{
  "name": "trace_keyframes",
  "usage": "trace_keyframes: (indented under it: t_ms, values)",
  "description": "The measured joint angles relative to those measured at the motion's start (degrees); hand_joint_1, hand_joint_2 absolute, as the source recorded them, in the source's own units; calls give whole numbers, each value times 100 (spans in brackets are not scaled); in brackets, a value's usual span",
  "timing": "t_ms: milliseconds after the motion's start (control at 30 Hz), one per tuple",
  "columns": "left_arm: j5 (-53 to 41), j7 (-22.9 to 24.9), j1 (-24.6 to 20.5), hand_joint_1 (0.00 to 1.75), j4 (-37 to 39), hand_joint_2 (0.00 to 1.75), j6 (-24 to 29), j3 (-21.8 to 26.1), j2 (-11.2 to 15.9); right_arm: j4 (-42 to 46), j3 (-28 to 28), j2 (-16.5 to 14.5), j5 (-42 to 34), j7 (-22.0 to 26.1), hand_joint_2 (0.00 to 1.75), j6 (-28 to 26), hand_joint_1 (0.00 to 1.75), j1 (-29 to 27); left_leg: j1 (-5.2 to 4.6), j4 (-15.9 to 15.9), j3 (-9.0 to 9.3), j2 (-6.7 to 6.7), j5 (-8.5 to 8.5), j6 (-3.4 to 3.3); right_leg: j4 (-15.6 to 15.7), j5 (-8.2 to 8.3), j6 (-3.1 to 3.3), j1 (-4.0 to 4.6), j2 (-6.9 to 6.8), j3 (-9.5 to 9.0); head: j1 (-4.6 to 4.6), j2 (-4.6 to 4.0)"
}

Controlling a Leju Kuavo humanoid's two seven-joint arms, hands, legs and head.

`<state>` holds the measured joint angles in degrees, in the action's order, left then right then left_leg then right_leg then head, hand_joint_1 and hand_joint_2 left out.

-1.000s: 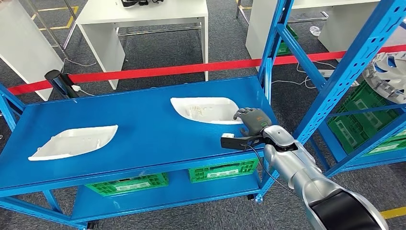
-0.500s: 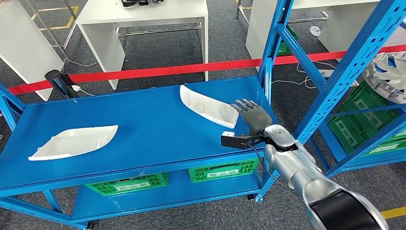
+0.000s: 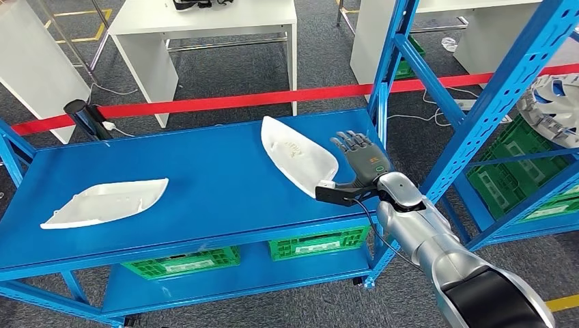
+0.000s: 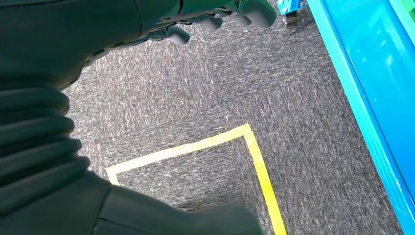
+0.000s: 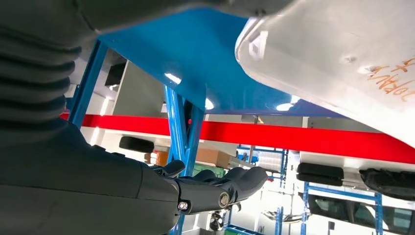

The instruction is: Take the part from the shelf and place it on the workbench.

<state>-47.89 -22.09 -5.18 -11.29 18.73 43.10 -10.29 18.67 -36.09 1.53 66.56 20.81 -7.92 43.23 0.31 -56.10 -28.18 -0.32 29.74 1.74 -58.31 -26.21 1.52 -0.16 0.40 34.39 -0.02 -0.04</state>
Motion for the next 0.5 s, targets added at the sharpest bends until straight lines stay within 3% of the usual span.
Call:
trace_keyframes:
  t_ms: [233,300,367,433,500]
  values:
    - [0,-11,-1,0,1,175,-25,2,0,5,4,-5,-48,48,0,-23,0,2,0,0,-1,0,0,0,0,0,0,0,0,0,0,0]
    - [0,1,-1,0,2,87,-77,9,0,12,28,-24,-159,180,0,-43,0,1,0,0,-3,0,0,0,0,0,0,0,0,0,0,0]
    - [-3,26,-2,0,2,0,-128,18,-2,39,87,-75,-307,370,87,-52,0,1,0,0,-7,0,0,0,0,0,0,0,2,0,-1,0]
    - [-15,52,-6,0,2,0,-169,22,-5,85,163,-160,-457,575,175,-51,0,-1,0,0,-5,1,0,0,0,0,0,1,3,0,-1,0]
    - [-44,87,-15,0,2,0,-208,22,-9,134,239,-274,-608,793,175,-20,0,-6,1,0,0,2,0,1,0,0,0,2,3,1,-1,0]
